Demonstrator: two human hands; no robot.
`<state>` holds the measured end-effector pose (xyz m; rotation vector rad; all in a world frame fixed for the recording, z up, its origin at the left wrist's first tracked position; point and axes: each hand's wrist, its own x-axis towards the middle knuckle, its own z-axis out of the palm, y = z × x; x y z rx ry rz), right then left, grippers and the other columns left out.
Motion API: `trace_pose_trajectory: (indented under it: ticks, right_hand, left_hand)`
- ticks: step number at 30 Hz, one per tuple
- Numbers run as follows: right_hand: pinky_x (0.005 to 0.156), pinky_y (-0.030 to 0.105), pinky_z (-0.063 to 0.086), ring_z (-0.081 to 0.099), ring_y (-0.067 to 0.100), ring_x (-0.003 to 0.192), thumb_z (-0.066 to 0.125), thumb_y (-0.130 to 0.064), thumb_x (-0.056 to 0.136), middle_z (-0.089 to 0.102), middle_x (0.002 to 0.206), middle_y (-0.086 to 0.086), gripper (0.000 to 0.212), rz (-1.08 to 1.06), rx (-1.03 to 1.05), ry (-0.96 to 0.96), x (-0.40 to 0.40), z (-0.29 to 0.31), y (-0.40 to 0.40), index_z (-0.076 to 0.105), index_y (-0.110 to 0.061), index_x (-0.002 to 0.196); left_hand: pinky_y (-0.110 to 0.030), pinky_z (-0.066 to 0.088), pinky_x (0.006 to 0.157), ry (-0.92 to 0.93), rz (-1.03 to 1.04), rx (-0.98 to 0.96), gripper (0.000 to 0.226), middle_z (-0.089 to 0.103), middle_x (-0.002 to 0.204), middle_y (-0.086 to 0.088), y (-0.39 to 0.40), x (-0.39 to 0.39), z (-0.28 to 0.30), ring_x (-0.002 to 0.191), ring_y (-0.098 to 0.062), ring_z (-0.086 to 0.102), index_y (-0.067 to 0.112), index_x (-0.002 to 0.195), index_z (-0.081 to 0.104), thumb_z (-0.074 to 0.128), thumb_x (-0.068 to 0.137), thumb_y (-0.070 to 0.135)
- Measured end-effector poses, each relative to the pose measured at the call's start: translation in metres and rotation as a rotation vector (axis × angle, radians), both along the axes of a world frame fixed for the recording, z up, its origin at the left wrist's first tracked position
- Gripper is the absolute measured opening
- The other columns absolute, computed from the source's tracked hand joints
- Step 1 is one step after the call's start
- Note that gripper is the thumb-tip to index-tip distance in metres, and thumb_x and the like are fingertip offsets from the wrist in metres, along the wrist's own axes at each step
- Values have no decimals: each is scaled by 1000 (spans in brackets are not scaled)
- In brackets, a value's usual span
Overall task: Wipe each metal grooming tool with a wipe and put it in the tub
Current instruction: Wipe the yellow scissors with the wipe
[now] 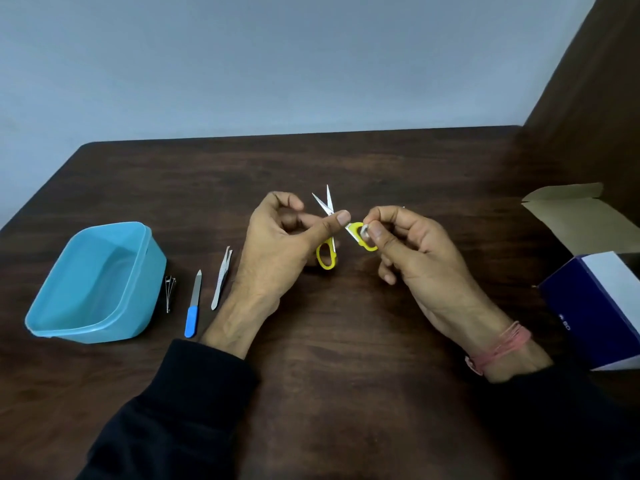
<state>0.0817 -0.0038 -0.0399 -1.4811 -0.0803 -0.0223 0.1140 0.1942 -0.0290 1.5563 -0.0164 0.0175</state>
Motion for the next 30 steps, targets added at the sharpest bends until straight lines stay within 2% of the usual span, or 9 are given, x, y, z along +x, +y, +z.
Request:
trace_pose_trajectory:
  ticks: [2, 4, 6, 9, 12, 15, 19, 24, 30]
  right_hand:
    - [51, 21, 43, 42, 7, 63, 63, -11, 111, 69, 91, -3, 12, 6, 23, 31, 0, 1, -1, 73, -16, 107]
    - [52, 20, 42, 42, 6, 64, 63, -11, 111, 69, 91, -3, 10, 28, 56, 60, 0, 3, -3, 73, -15, 109]
    - [51, 19, 41, 41, 6, 62, 64, -11, 110, 68, 92, -2, 10, 60, 83, 90, 1, 4, -6, 73, -14, 109]
    - [50, 19, 40, 41, 7, 61, 64, -10, 110, 67, 92, -1, 10, 61, 79, 104, 2, 3, -9, 73, -13, 107]
    - [51, 25, 43, 47, 7, 60, 68, -12, 110, 67, 89, -8, 10, -61, -110, -29, 0, -3, -7, 74, -18, 105]
    - [65, 30, 51, 62, 10, 68, 75, -13, 106, 69, 100, -11, 13, -191, -453, -278, -3, -7, -6, 77, -26, 102]
    - [73, 21, 48, 50, 14, 56, 81, -9, 100, 65, 98, -11, 11, -199, -633, -466, -7, -7, -2, 82, -19, 104]
    - [60, 18, 41, 49, 18, 56, 83, -11, 98, 66, 95, -14, 11, -234, -675, -472, -5, -8, -4, 83, -20, 103]
    - [59, 15, 36, 46, 17, 53, 90, -12, 92, 71, 91, -16, 12, -272, -622, -458, -3, -8, -7, 85, -22, 97]
  left_hand:
    - [-40, 67, 65, 51, -74, 1, 33, 75, 78, -8, 2, 1, 3, 67, -24, 75, 10, 109, 71, 93, 89, 23]
    - [-34, 65, 62, 52, -142, -1, 16, 69, 78, -9, 5, 2, 4, 67, -19, 72, 8, 95, 80, 87, 95, 22]
    - [-32, 64, 59, 55, -163, -16, 19, 71, 81, -8, 7, 1, 4, 66, -16, 69, 4, 92, 82, 84, 98, 22]
    - [-28, 60, 57, 60, -180, 9, 25, 77, 87, -6, 8, 1, 4, 66, -14, 66, -1, 105, 84, 80, 101, 24]
    - [-27, 57, 55, 38, -188, 38, 20, 80, 91, -8, 8, 2, 1, 68, -15, 64, 7, 104, 88, 79, 103, 25]
    - [-27, 56, 53, 8, -179, 75, 19, 81, 91, -7, 7, 2, -2, 69, -14, 62, 9, 102, 88, 77, 105, 24]
    - [-29, 56, 53, -58, -213, 190, 21, 79, 88, -11, 5, 5, -9, 68, -14, 63, 11, 97, 87, 75, 107, 24]
    - [-26, 56, 53, -89, -332, 237, 21, 75, 84, 11, 6, 5, -9, 71, -11, 64, 13, 104, 86, 68, 112, 20]
    - [-23, 53, 61, -123, -420, 331, 14, 77, 87, 14, 10, 5, -8, 72, -1, 63, 18, 112, 85, 71, 110, 18]
